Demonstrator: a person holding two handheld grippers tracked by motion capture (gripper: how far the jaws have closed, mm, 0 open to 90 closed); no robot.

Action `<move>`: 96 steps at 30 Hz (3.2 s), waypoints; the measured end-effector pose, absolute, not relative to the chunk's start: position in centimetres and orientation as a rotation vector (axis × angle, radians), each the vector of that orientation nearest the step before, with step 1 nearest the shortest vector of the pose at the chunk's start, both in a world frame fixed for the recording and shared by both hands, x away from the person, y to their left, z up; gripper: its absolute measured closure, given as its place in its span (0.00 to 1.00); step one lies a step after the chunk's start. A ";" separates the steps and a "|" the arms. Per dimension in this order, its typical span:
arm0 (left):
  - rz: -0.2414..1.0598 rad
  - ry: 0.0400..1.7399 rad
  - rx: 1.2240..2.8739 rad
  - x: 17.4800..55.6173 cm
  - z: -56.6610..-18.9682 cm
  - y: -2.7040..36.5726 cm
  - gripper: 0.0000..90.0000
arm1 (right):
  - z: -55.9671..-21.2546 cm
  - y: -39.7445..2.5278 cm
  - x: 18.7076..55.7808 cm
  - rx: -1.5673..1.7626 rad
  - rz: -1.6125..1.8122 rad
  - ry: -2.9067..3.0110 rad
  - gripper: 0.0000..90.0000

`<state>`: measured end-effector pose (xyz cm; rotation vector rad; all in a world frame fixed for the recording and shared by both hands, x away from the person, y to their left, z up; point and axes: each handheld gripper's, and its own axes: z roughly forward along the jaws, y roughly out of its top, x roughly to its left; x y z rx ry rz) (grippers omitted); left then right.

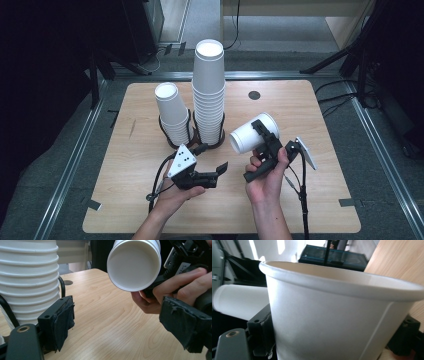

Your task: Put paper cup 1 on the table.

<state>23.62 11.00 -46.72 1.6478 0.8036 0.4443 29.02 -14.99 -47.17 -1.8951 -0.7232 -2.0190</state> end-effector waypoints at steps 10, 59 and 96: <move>0.439 0.814 1.650 23.7 -46.8 11.3 0.15 | -46.6 -15.7 29.3 -1.911 -2.118 -0.824 0.16; 0.449 0.869 1.638 24.5 -47.3 12.7 0.15 | -46.1 -15.7 34.6 -1.966 -2.523 -2.415 0.16; 0.451 0.874 1.627 24.6 -47.3 12.9 0.15 | -53.0 -18.3 41.2 -2.200 -2.091 -2.600 0.16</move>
